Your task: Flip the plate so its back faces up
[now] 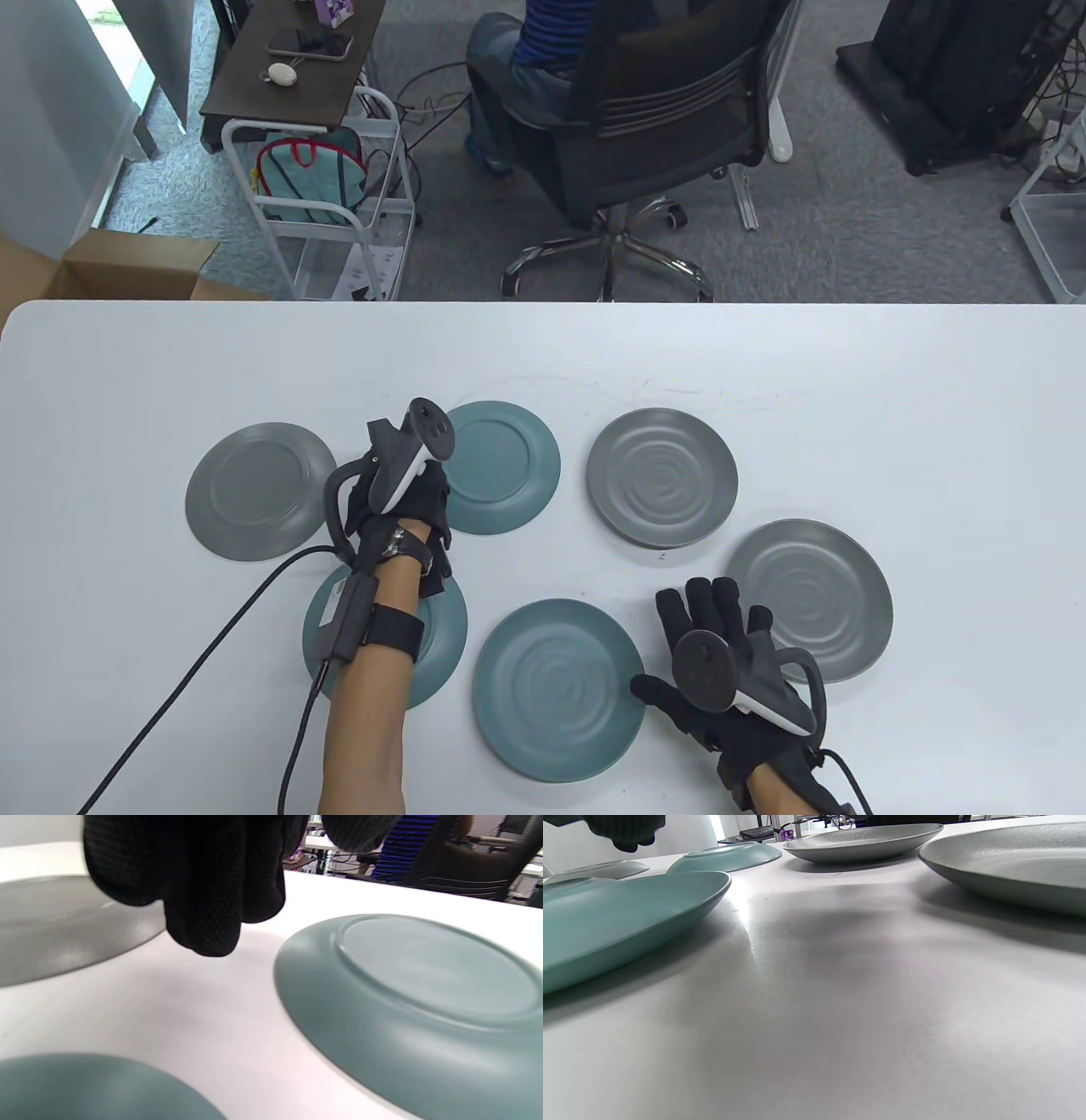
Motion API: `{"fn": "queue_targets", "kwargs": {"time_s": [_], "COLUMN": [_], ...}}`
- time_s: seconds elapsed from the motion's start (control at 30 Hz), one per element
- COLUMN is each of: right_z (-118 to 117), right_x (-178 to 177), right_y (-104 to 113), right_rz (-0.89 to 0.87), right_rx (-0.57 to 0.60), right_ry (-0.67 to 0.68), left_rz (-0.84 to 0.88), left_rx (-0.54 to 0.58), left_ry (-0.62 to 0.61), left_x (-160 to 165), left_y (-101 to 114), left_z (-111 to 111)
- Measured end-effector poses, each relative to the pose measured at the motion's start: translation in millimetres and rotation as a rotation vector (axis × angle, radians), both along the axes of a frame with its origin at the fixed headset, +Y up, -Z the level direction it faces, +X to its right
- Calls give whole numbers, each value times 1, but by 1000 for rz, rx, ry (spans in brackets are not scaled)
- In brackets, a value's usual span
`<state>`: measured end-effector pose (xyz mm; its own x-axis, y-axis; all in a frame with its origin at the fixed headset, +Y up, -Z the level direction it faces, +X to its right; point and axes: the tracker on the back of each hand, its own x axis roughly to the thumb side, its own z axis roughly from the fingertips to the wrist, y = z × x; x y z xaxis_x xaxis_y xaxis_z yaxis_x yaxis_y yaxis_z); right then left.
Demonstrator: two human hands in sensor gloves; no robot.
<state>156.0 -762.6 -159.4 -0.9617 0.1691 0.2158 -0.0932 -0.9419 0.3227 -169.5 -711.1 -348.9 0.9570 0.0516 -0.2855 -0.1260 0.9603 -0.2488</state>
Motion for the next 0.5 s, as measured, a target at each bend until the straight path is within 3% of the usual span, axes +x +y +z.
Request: {"fn": "queue_targets", "kwargs": {"time_s": [0.5], "right_z": [1], "right_x": [1], "right_y": [1], "right_rz": [8], "right_rx": [15], "right_ry": [-5], "left_rz": [-77], "left_rx": [96], "left_ry": [-237], "left_x": [17], "left_y": [35], "left_z": [43]}}
